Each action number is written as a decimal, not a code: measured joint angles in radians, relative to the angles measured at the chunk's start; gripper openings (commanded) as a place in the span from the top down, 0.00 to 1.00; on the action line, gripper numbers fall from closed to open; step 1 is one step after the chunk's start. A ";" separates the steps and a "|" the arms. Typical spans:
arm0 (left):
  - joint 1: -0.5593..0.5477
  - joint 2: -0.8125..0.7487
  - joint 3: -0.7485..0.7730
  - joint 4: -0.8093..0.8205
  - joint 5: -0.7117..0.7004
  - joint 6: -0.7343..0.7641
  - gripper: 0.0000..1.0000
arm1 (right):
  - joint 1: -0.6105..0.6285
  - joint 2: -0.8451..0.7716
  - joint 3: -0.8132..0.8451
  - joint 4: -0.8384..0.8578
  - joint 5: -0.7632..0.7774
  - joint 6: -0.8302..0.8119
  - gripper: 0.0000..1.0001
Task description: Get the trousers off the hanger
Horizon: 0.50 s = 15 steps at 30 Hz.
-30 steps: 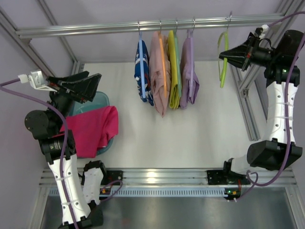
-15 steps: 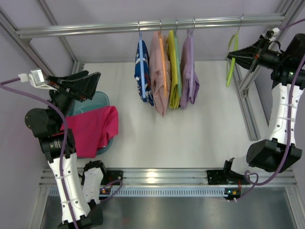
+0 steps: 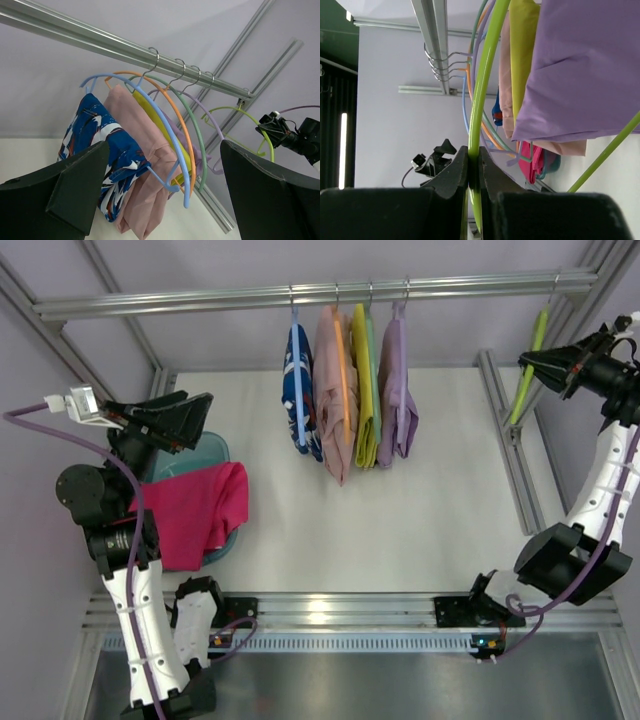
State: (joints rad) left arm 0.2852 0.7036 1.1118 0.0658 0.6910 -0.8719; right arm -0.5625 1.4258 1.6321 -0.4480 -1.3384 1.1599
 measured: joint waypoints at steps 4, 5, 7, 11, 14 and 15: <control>0.000 -0.001 -0.004 -0.007 0.000 0.010 0.01 | -0.033 0.016 0.000 -0.016 -0.002 -0.006 0.54; 0.000 -0.001 -0.005 -0.009 0.000 0.011 0.01 | -0.042 0.021 0.000 -0.023 -0.002 -0.011 0.44; 0.000 -0.002 -0.010 -0.013 0.000 0.014 0.01 | -0.052 0.024 -0.004 -0.039 0.004 -0.017 0.23; 0.000 -0.003 -0.031 -0.026 0.000 0.015 0.01 | -0.055 0.011 -0.032 -0.052 0.009 -0.045 0.03; 0.000 -0.003 -0.040 -0.053 0.001 0.031 0.01 | -0.056 -0.017 -0.058 -0.055 0.019 -0.062 0.01; 0.000 -0.003 -0.040 -0.075 0.003 0.041 0.01 | -0.056 -0.032 -0.068 -0.056 0.026 -0.068 0.01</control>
State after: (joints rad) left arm 0.2852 0.7010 1.0721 -0.0090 0.6941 -0.8307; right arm -0.6186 1.3933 1.5646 -0.5037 -1.3125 1.0924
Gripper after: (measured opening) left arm 0.985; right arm 0.990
